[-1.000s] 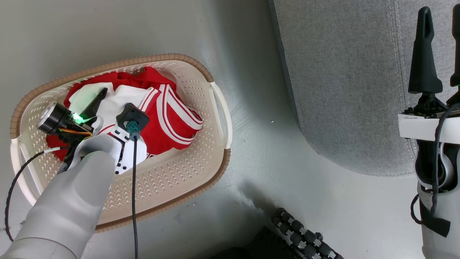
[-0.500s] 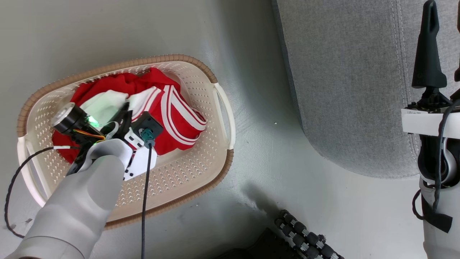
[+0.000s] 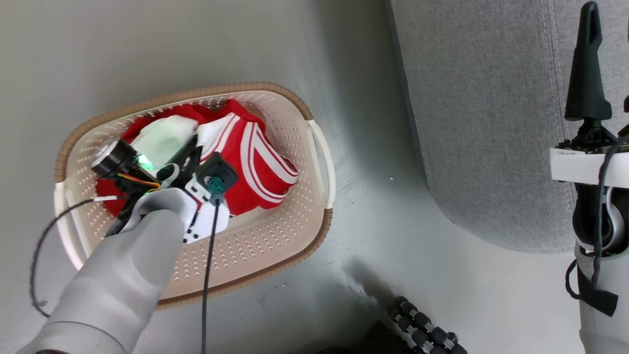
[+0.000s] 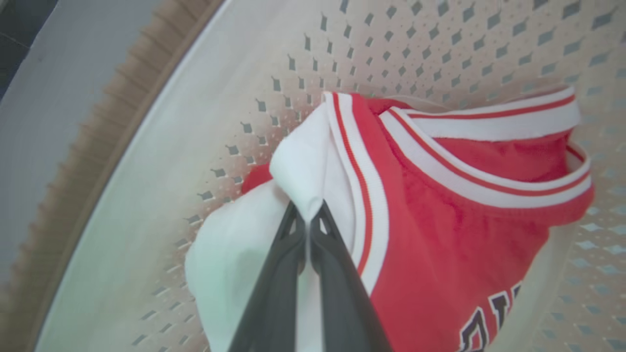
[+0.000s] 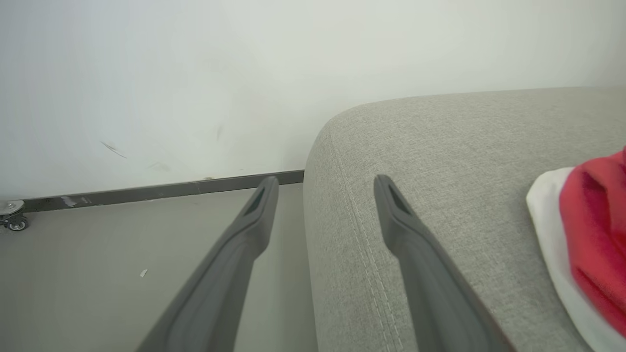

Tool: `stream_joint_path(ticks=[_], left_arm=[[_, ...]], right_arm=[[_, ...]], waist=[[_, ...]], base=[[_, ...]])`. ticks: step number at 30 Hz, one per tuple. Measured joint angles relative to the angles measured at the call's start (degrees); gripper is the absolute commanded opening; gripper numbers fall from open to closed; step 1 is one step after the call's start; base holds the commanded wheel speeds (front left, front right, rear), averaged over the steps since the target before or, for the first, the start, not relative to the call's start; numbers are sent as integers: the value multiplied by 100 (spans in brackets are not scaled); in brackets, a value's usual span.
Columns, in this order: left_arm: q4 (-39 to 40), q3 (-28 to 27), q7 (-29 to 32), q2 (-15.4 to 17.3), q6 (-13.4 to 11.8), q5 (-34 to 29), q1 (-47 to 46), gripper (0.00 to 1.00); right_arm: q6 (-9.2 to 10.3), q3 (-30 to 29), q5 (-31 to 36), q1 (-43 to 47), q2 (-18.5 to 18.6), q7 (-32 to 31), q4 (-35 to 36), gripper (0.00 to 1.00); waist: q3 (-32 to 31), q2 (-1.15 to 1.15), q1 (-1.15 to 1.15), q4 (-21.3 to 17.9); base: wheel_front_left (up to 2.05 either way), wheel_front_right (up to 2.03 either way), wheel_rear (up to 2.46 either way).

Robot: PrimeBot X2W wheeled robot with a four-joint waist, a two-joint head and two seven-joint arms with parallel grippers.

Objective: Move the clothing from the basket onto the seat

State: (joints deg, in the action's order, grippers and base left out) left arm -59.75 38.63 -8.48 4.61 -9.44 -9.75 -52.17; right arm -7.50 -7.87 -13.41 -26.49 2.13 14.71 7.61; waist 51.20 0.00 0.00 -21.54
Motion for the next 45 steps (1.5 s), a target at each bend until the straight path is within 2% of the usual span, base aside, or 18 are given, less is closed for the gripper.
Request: stream_joint_path(ticks=[4, 18, 27, 36, 45], left_arm=[[123, 9, -69, -91, -5, 13, 36, 0], [690, 21, -271, -109, -59, 199, 385, 0], [1323, -224, -374, -121, -221, 423, 566, 0], [2086, -490, -456, 51, -375, 624, 577, 0], [2796, -624, -480, 222, -386, 771, 731, 0]], right_arm=[[0, 92, 107, -35, 0, 0, -34, 100], [0, 82, 424, -103, 4, 0, -114, 100], [0, 265, 843, -71, 11, 0, -267, 100], [0, 325, 1018, -65, 107, 0, -353, 100], [0, 338, 1109, 109, 183, 0, -460, 100]], waist=[[-103, 0, 0, 96], [-592, 0, 0, 450], [-1012, 0, 0, 690], [-1501, 0, 0, 941], [-1976, 0, 0, 1159]], base=[[0, 0, 0], [0, 0, 0], [0, 0, 0], [0, 0, 0], [0, 0, 0]])
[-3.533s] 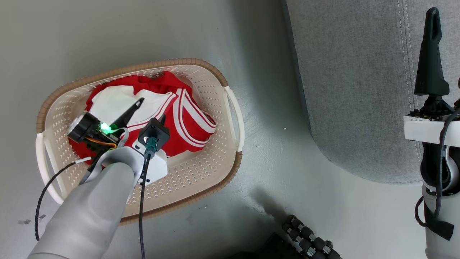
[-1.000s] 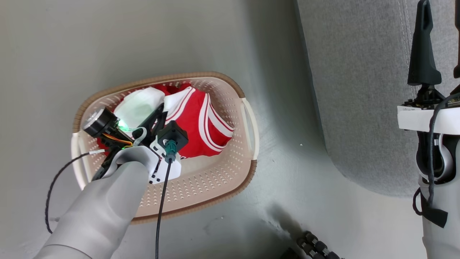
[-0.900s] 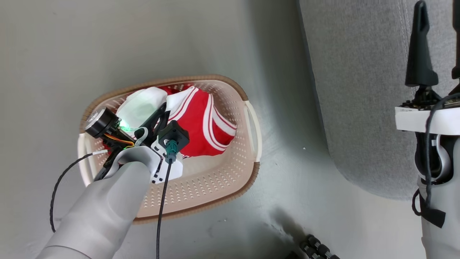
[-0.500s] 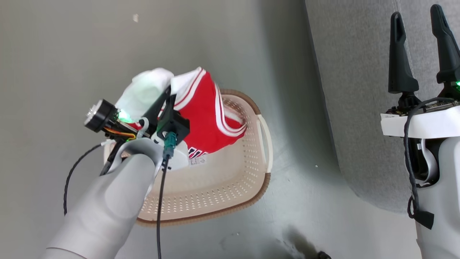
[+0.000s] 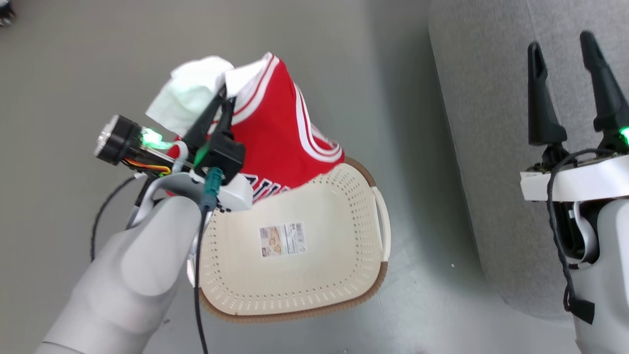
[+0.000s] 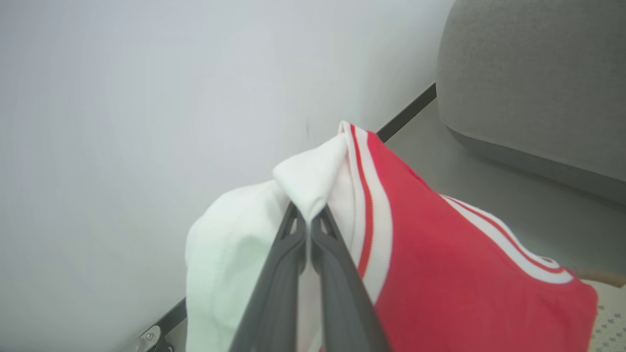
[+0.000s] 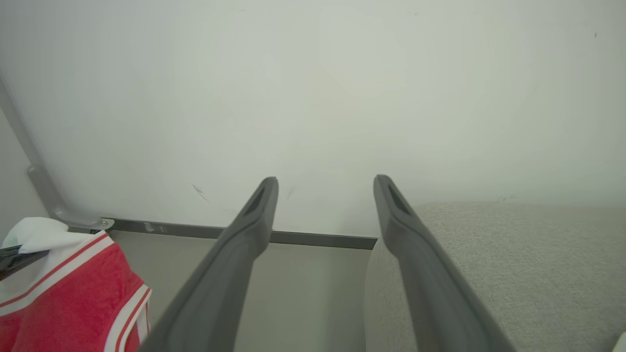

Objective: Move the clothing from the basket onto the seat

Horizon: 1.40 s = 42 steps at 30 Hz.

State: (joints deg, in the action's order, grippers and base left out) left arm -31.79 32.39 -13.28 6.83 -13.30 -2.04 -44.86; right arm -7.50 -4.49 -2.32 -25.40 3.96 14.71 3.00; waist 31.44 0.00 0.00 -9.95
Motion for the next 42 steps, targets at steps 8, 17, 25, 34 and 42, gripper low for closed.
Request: stream_joint_path(ticks=[8, 17, 25, 34, 42], left_arm=[[592, -198, 12, 267, 218, 285, 78, 0], [1241, -264, 111, 487, 549, 411, 62, 0], [1726, -288, 118, 587, 876, 606, -118, 0], [1990, -304, 160, 605, 1104, 773, -162, 0], [1990, -258, 391, 644, 1358, 1025, -133, 0]], right_arm=[[0, 111, 69, 339, 124, 0, -243, 100], [0, 152, 144, 659, 296, 0, -485, 100], [0, 552, 77, 799, 531, 0, -746, 100], [0, 1294, -136, 1017, 1005, 0, -1072, 100], [0, 2213, -402, 1117, 1385, -1, -1125, 100]], waist=[[-558, 0, 0, 228], [-1122, 0, 0, 418], [-1607, 0, 0, 562], [-2108, 0, 0, 697], [-2496, 0, 0, 773]], base=[[0, 0, 0], [0, 0, 0], [0, 0, 0], [0, 0, 0], [0, 0, 0]])
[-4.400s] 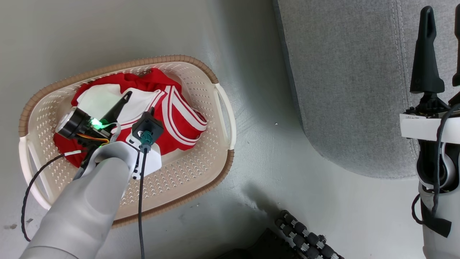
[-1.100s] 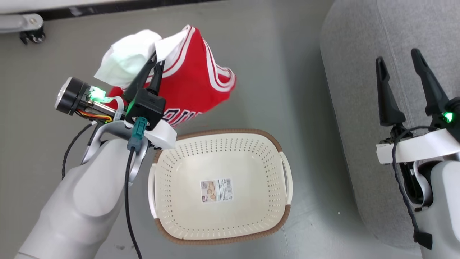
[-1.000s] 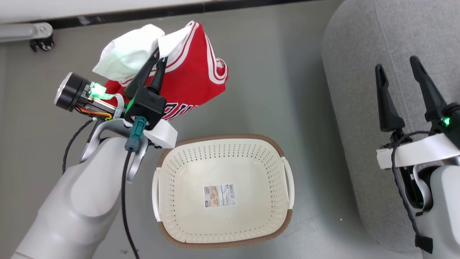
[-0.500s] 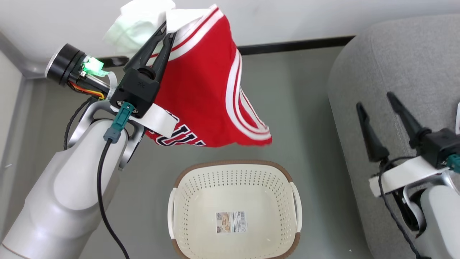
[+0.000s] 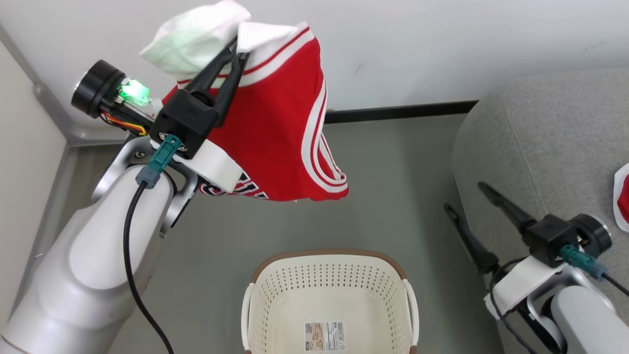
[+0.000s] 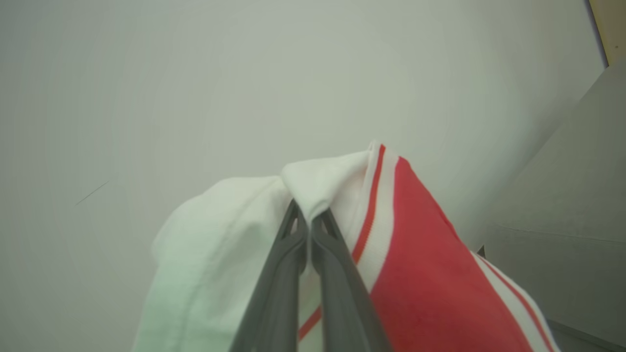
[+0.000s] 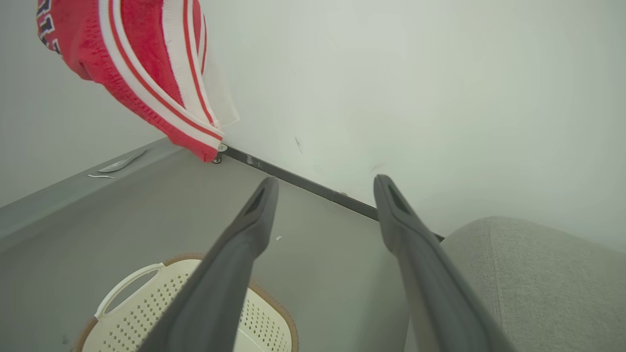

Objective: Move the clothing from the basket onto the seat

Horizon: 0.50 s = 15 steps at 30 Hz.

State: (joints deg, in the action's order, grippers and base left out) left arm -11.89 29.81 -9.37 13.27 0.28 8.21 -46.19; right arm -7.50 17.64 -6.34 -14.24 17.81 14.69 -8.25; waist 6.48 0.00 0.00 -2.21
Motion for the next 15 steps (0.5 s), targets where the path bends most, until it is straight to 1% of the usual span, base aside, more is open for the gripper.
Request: stream_joint_path(ticks=[2, 5, 10, 15], left_arm=[[0, 40, 91, -4, 101, 49, 38, 0], [-5, 82, 187, -15, 170, 102, 127, 0], [37, 163, 314, -69, 263, 281, 148, 0], [155, 267, 383, -171, 343, 308, 180, 0]], right_arm=[[0, 187, -134, 27, 45, -8, -3, 100], [0, 403, -222, 28, 92, -10, -2, 100], [0, 836, -486, 23, 300, -54, -11, 100], [0, 1480, -817, -54, 416, -59, 23, 100]], waist=[[-85, 0, 0, 12], [-205, 0, 0, 25], [-374, 0, 0, 43], [-505, 0, 0, 74]], base=[[0, 0, 0], [0, 0, 0], [0, 0, 0], [0, 0, 0]])
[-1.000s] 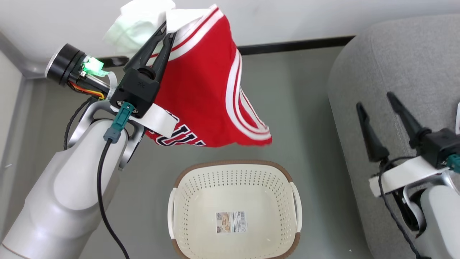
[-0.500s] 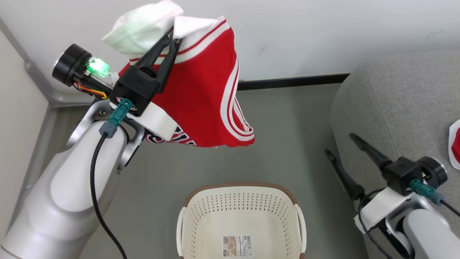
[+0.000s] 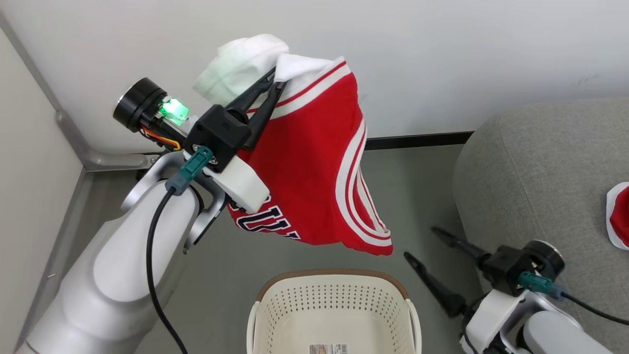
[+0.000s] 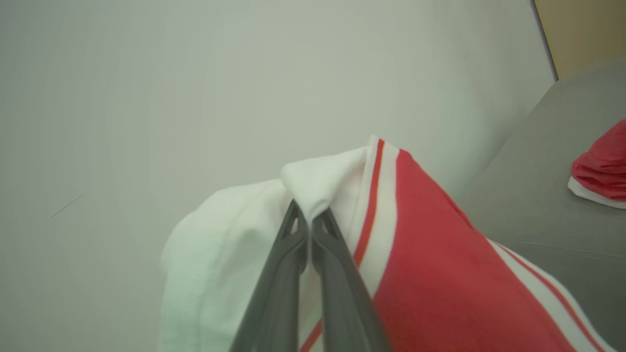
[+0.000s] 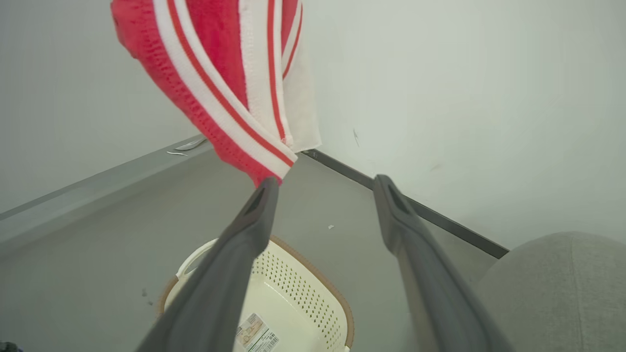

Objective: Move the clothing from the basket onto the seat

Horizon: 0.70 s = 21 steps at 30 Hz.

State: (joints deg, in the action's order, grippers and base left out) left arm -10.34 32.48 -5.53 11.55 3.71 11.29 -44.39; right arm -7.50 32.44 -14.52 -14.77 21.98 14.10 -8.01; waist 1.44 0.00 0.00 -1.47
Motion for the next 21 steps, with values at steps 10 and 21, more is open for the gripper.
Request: stream_joint_path(ticks=[10, 21], left_arm=[[224, 204, 154, -175, 57, 49, 0, 0], [369, 324, 244, -249, 98, 73, 0, 0]], right_arm=[[0, 881, -1007, -625, 91, -51, 291, 100], [0, 1666, -1462, -1177, 669, -205, 233, 100]], waist=[[-144, 0, 0, 110], [-151, 0, 0, 235]], base=[[0, 0, 0], [0, 0, 0]])
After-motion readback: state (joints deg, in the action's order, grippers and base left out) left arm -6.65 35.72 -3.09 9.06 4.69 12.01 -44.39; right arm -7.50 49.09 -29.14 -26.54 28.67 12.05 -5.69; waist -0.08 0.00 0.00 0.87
